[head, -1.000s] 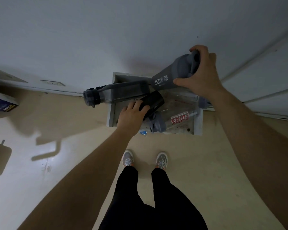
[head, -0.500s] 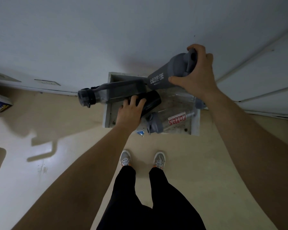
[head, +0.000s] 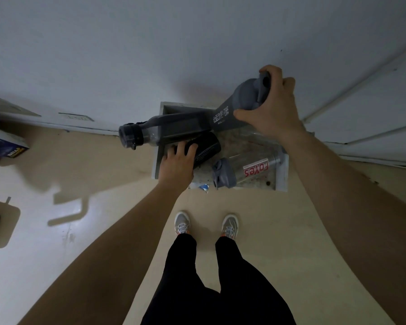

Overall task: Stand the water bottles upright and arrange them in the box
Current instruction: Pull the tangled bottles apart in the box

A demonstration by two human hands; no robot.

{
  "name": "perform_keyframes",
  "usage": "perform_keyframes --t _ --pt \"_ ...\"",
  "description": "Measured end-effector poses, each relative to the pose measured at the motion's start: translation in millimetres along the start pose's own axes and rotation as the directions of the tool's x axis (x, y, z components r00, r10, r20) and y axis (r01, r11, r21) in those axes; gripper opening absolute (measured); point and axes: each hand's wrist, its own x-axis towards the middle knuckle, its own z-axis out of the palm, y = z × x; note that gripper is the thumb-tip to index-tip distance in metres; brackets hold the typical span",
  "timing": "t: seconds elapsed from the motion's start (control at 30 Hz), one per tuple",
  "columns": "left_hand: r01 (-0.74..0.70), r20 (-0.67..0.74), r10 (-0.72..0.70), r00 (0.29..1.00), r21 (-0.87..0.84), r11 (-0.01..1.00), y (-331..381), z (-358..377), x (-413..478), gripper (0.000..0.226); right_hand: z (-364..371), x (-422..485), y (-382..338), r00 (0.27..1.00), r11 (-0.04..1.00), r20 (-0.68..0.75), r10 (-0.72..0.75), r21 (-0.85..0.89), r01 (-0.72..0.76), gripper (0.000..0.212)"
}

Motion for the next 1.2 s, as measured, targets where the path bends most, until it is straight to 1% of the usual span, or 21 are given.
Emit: perform_keyframes --t 0.13,0.27,0.33,0.43,0.63,0.77,0.9,0.93,0.97,1.0,1.1,1.17,1.2 --pt "0.011 -0.004 -0.011 1.0 0.004 1.0 -3.2 -1.4 -3.7 0.079 0.0 11.4 -9.0 0.999 0.998 0.039 -0.012 -0.062 0.015 0.09" --pt "0.027 -0.008 -0.027 1.0 -0.015 1.0 -5.4 -2.1 -5.9 0.079 -2.0 16.7 -6.9 0.998 0.994 0.056 0.031 -0.104 -0.025 0.088" --pt "0.028 -0.006 -0.028 1.0 -0.024 0.999 -5.7 -2.1 -5.7 0.078 1.5 15.3 -4.1 0.997 0.993 0.067 0.031 -0.113 -0.023 0.088" --pt "0.029 -0.003 -0.029 1.0 -0.023 0.999 -4.7 -3.7 -5.1 0.078 15.1 11.8 -4.6 0.993 0.987 0.116 -0.007 -0.158 0.025 0.094" --pt "0.02 -0.045 -0.021 0.999 -0.012 1.0 -5.2 -8.9 -7.0 0.075 47.0 14.5 -18.9 0.978 0.943 0.203 -0.043 -0.314 0.107 0.102" --pt "0.003 -0.111 -0.01 0.994 -0.067 0.998 -0.7 -16.9 -7.7 0.07 51.3 16.9 -17.8 0.977 0.95 0.208 -0.039 -0.295 0.101 0.11" --pt "0.013 -0.111 -0.029 0.993 -0.145 0.989 10.4 -26.9 -8.9 0.064 48.7 7.6 -14.5 0.976 0.97 0.216 0.007 -0.241 0.046 0.128" --pt "0.016 -0.108 -0.034 0.994 -0.158 0.987 13.6 -28.8 -10.0 0.062 46.5 3.4 -14.7 0.978 0.971 0.205 0.024 -0.237 0.025 0.13" --pt "0.019 -0.103 -0.038 0.994 -0.177 0.984 17.5 -31.1 -11.2 0.06 42.6 -1.5 -14.0 0.984 0.974 0.173 0.04 -0.225 0.0 0.126" --pt "0.018 -0.098 -0.038 0.994 -0.198 0.98 21.9 -32.8 -12.3 0.057 36.9 -7.6 -11.7 0.991 0.98 0.123 0.055 -0.195 -0.03 0.118" --pt "-0.013 -0.079 -0.011 0.997 -0.296 0.955 46.8 -37.4 -13.9 0.048 9.9 -33.5 13.8 0.991 0.989 -0.082 0.102 -0.096 -0.11 0.082" --pt "-0.041 -0.034 0.03 0.999 -0.395 0.918 73.1 -38.4 -8.7 0.041 -11.0 -52.6 44.0 0.96 0.976 -0.207 0.19 -0.068 -0.208 0.067" --pt "-0.053 -0.012 0.053 0.999 -0.445 0.894 88.7 -40.5 -4.6 0.042 -20.1 -60.8 59.9 0.928 0.961 -0.275 0.253 -0.043 -0.274 0.062"
